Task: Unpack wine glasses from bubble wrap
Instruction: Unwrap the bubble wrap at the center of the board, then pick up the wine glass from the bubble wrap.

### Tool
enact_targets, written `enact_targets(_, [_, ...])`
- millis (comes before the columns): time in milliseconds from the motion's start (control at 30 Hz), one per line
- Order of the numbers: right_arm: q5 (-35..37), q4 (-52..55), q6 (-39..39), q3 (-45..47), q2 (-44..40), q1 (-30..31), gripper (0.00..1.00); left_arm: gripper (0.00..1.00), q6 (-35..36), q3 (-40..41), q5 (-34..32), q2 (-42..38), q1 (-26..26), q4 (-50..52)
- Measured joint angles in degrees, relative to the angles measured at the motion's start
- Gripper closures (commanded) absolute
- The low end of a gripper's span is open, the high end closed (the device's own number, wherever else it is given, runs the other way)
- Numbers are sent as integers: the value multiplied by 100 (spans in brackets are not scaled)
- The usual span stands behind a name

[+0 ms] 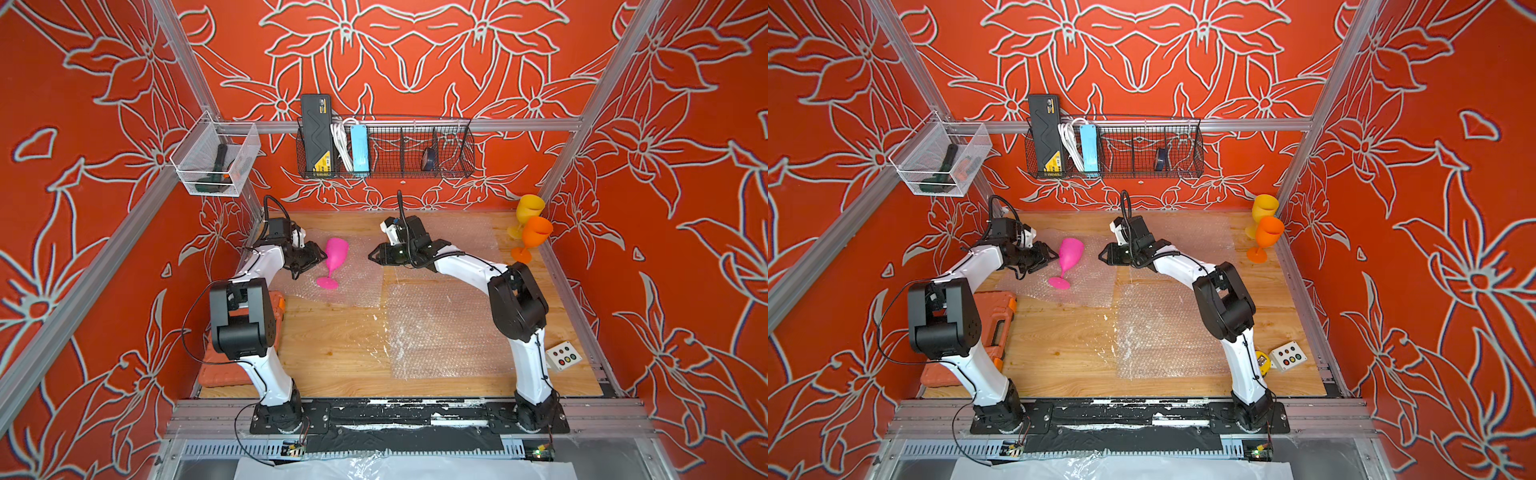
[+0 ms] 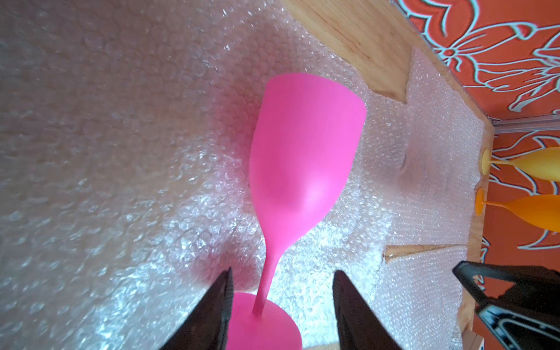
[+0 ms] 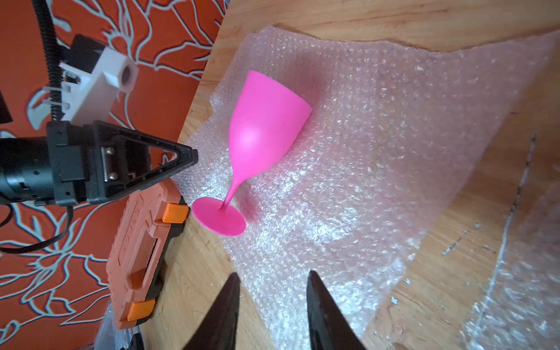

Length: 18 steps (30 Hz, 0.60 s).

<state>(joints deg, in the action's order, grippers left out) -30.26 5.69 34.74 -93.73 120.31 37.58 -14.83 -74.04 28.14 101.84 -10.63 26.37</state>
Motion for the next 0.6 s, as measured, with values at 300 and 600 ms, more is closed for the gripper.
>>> enact_targets(300, [-240,107,-144,177,-179,11,62,38,431,-522,-678,15,483,442])
enact_targets(600, [-258,570,-590,632,-713,11,57,24,667,-1113,-1532,118,979,728])
